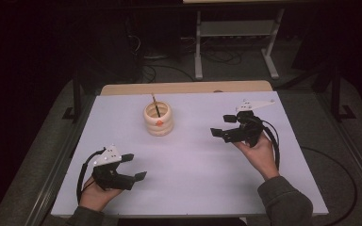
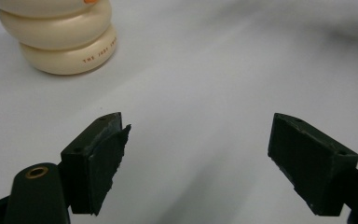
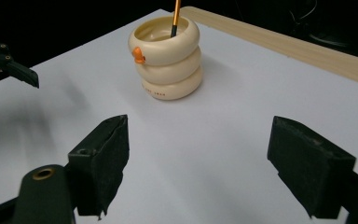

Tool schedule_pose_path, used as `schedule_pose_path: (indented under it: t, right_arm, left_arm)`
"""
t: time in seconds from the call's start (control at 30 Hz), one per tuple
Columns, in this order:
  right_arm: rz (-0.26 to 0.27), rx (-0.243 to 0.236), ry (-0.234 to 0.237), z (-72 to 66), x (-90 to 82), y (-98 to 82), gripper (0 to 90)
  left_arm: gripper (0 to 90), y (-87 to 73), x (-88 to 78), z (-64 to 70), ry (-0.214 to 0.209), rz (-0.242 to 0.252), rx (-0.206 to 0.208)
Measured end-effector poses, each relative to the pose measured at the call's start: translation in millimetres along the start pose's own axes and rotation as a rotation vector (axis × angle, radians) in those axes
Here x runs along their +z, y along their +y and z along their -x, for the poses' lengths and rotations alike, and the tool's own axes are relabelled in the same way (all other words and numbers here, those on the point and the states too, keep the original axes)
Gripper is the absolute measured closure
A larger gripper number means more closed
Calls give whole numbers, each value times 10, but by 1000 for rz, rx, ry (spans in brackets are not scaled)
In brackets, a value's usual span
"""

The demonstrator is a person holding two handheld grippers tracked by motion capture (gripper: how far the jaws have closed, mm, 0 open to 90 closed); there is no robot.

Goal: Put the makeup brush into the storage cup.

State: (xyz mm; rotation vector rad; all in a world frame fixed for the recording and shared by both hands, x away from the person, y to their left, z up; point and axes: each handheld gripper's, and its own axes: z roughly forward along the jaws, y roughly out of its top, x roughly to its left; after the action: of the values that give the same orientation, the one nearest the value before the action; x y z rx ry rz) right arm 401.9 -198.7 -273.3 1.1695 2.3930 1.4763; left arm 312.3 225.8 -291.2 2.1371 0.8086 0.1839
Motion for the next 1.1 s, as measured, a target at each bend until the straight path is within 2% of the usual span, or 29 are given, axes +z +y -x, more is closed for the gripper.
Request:
schedule_pose_path:
  t: [0.53,0.9,1.1]
  right_arm:
    - [10,10,-11,-8,-133,-219,188]
    - [11,19,-24,-20,-214,-353,178]
    - [9,13,-24,-42,-255,-375,175]
  left_arm:
    - [173,-11,-36,-23,14,22,-15]
    - [172,-17,-62,-41,21,15,-14]
    - [172,-18,-68,-39,22,21,-23]
